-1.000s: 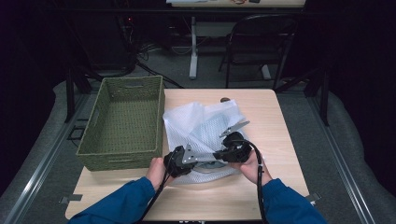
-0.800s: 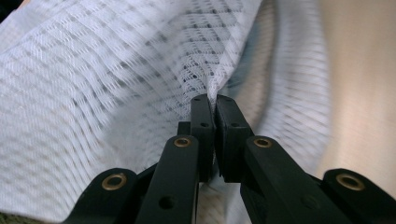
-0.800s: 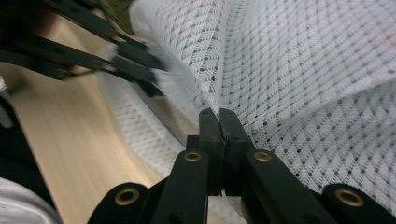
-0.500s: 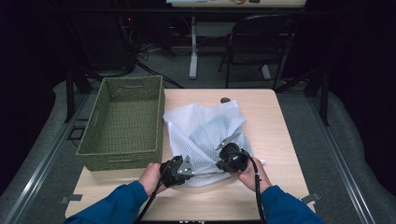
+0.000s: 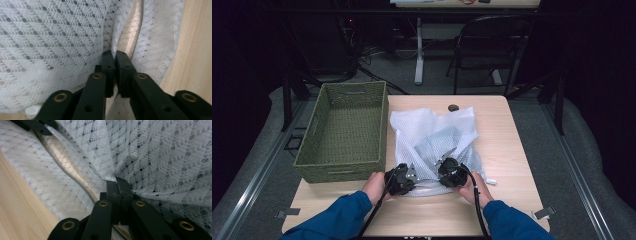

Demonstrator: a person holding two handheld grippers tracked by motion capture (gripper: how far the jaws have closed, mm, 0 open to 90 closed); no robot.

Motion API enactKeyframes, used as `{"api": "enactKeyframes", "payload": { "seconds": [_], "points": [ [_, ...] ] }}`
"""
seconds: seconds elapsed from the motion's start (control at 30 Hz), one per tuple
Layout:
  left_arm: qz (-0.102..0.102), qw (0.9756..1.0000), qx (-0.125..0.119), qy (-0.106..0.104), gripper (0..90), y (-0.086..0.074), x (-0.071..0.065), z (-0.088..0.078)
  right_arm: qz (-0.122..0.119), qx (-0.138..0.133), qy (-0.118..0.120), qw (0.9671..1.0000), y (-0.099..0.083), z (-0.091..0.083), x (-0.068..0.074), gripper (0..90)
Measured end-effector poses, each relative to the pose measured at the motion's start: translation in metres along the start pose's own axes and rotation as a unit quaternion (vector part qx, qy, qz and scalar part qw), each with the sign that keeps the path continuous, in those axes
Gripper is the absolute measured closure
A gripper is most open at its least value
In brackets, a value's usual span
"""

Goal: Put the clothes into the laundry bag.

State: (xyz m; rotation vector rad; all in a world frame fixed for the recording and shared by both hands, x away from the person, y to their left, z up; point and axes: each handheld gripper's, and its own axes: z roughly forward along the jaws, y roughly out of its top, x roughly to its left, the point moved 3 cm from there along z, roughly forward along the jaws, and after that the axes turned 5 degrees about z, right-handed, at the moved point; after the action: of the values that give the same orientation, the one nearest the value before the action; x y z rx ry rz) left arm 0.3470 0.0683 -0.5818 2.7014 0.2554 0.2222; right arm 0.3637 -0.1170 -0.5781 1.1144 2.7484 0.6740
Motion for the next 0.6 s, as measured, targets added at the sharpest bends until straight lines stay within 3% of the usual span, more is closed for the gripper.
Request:
{"api": "enactKeyframes", "payload": {
  "seconds": [0.1, 0.23, 0.4, 0.43, 0.6],
  "points": [
    [-0.01, 0.9999, -0.012, -0.007, 70.6, 0.0, 0.003, -0.01, 0.003, -0.016, 0.03, 0.9994, 0.0, -0.011, 0.0, 79.0],
    [-0.034, 0.998, -0.053, 0.001, 51.4, 0.001, 0.001, -0.033, 0.013, -0.038, 0.064, 0.9972, -0.002, -0.038, -0.002, 64.1],
    [-0.041, 0.9968, -0.068, 0.006, 35.5, 0.0, -0.001, -0.047, 0.005, -0.059, 0.057, 0.9966, -0.004, -0.059, -0.002, 40.1],
    [-0.046, 0.9964, -0.069, 0.022, 30.5, -0.001, -0.001, -0.05, 0.002, -0.065, 0.053, 0.9965, -0.005, -0.062, -0.002, 35.9],
    [-0.067, 0.9947, -0.073, 0.029, 17.2, -0.009, 0.001, -0.064, 0.004, -0.079, 0.026, 0.9965, -0.009, -0.075, -0.004, 22.2]
  ]
}}
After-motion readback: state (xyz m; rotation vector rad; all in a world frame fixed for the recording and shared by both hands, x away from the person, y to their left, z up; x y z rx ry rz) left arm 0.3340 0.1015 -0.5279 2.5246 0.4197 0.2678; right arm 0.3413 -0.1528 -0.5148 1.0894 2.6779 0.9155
